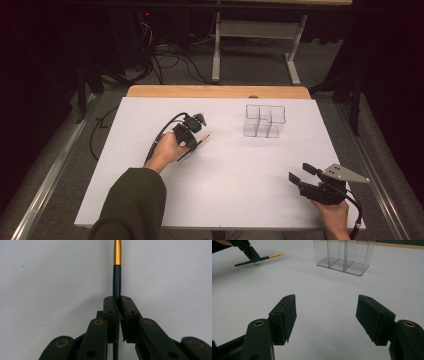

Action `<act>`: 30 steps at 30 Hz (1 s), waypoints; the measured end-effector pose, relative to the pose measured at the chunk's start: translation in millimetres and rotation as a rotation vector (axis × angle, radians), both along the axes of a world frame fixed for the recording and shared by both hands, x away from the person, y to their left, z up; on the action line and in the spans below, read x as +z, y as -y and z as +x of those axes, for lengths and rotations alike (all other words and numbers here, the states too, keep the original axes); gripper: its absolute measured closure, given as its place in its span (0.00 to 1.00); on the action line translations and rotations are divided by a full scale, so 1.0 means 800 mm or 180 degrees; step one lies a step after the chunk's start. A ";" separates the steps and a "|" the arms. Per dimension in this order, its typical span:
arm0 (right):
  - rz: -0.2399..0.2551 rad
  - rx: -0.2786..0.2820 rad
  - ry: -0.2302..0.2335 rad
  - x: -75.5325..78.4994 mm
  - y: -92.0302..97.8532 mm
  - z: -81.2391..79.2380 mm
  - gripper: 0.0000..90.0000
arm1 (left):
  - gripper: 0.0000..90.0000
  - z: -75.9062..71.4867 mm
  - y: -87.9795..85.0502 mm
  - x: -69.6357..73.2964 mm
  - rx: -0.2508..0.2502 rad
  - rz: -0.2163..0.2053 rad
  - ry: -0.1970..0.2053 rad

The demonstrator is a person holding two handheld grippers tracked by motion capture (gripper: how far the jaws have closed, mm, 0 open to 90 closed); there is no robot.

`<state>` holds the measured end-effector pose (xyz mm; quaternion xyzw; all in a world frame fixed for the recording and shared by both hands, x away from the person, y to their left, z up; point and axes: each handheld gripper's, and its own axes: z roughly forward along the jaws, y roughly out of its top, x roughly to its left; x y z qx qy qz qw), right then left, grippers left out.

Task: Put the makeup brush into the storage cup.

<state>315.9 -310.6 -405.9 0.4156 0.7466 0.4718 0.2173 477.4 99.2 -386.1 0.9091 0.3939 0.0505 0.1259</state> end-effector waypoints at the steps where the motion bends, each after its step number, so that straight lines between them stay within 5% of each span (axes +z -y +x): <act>1: 0.0003 0.0003 0.0004 0.000 0.000 0.000 0.38 | 0.93 -0.001 0.000 0.001 -0.0005 -0.0012 0.0002; 30: -0.0006 0.0027 -0.0008 -0.001 -0.002 0.001 0.38 | 0.93 -0.047 0.000 0.034 -0.0326 -0.0565 0.0238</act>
